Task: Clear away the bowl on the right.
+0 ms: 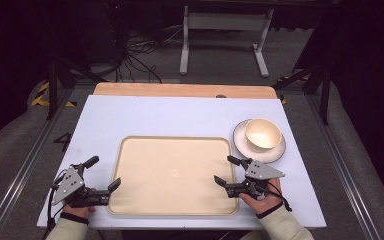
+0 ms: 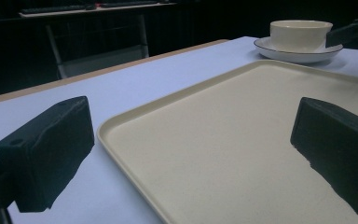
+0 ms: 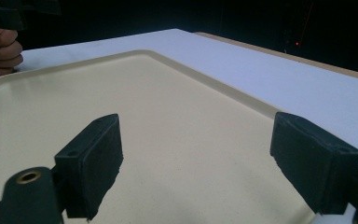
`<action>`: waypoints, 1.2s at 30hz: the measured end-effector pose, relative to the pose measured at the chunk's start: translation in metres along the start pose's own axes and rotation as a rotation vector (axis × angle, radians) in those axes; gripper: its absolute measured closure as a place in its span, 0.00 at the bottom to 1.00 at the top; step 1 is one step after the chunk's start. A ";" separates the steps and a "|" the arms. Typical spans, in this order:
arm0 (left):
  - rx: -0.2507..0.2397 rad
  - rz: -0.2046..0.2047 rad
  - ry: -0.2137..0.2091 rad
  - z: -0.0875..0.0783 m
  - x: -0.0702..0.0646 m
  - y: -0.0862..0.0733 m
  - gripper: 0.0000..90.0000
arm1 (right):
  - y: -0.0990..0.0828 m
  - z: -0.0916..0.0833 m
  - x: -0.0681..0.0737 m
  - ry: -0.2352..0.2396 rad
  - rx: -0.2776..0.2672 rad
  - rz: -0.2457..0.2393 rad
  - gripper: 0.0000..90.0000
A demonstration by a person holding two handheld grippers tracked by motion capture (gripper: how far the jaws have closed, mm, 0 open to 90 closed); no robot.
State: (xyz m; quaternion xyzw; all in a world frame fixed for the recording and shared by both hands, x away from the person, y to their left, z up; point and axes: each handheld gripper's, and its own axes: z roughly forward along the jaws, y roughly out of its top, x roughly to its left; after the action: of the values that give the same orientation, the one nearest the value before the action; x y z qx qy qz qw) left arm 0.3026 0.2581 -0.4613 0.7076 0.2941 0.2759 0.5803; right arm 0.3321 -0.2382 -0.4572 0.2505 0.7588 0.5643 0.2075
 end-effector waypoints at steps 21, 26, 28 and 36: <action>0.000 0.004 -0.001 0.000 0.000 0.000 0.00 | 0.010 -0.005 -0.002 -0.011 0.013 0.000 0.19; -0.002 0.004 0.000 0.000 0.000 0.000 0.00 | 0.020 -0.008 0.001 -0.010 0.010 0.001 0.19; -0.002 0.007 -0.001 0.000 0.000 0.000 0.00 | 0.026 -0.010 0.001 -0.015 0.020 0.011 0.19; 0.000 0.006 -0.002 0.000 0.000 0.000 0.00 | 0.040 -0.014 0.002 -0.014 0.034 0.026 0.19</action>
State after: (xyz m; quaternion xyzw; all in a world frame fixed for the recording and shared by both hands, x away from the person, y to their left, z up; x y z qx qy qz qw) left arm 0.3026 0.2578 -0.4613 0.7086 0.2913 0.2772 0.5797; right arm 0.3279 -0.2378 -0.4149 0.2675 0.7635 0.5522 0.2012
